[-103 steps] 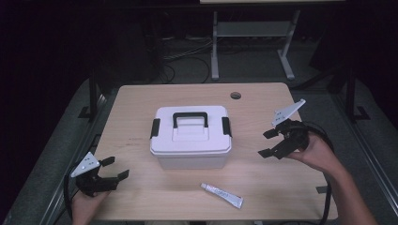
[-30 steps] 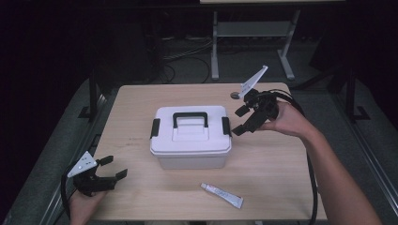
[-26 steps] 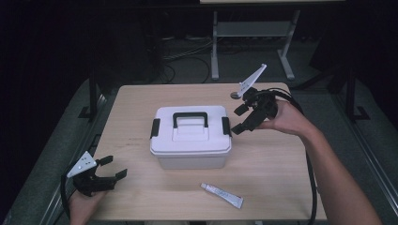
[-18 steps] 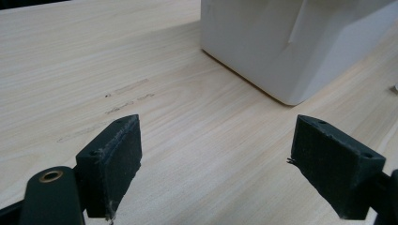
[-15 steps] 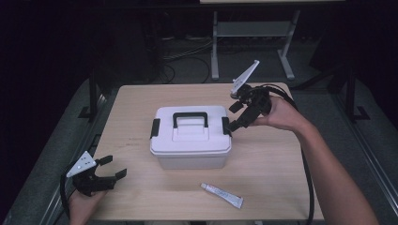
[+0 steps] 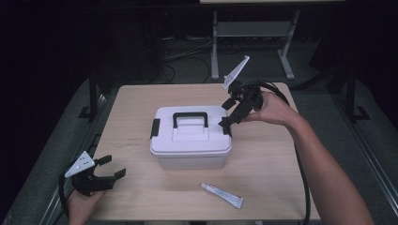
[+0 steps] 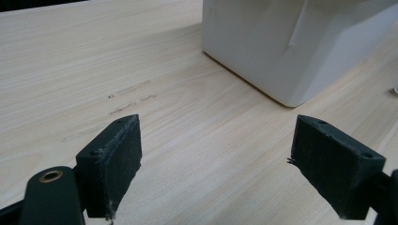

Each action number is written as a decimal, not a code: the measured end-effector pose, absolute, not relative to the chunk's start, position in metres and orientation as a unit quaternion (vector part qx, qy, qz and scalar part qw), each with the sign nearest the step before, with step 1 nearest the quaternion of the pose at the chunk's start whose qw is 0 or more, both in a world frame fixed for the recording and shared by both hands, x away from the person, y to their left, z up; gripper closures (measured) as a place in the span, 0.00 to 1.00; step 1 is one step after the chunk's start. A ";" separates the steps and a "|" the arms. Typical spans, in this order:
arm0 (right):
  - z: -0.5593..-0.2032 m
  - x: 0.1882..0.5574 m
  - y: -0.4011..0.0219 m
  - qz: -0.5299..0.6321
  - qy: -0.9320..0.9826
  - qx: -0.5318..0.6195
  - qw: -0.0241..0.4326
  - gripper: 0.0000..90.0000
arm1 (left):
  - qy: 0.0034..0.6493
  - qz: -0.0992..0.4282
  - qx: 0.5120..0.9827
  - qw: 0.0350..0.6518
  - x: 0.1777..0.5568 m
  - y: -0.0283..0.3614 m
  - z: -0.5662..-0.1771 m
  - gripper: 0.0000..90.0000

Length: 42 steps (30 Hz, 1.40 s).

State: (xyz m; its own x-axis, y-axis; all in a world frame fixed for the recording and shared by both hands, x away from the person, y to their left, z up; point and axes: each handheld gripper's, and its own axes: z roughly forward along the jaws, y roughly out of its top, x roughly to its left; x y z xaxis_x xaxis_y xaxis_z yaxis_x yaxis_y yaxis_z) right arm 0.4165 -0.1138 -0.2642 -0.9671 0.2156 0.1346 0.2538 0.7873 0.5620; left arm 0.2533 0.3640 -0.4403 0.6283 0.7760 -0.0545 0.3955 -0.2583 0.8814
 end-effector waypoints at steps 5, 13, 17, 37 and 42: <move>-0.262 0.421 -0.105 -0.301 -0.946 -0.117 0.031 0.20 | 0.378 0.200 0.771 0.472 0.254 0.364 -0.440 0.18; -0.261 0.427 -0.090 -0.297 -0.948 -0.105 0.038 0.20 | 0.378 0.199 0.771 0.472 0.254 0.363 -0.440 0.18; -0.261 0.432 -0.083 -0.297 -0.948 -0.103 0.041 0.21 | 0.376 0.198 0.771 0.474 0.254 0.363 -0.440 0.18; -0.269 0.452 -0.055 -0.294 -0.950 -0.093 0.056 0.25 | 0.373 0.192 0.776 0.471 0.255 0.360 -0.440 0.18; -0.274 0.456 -0.049 -0.291 -0.950 -0.092 0.063 0.29 | 0.372 0.191 0.777 0.471 0.255 0.359 -0.441 0.18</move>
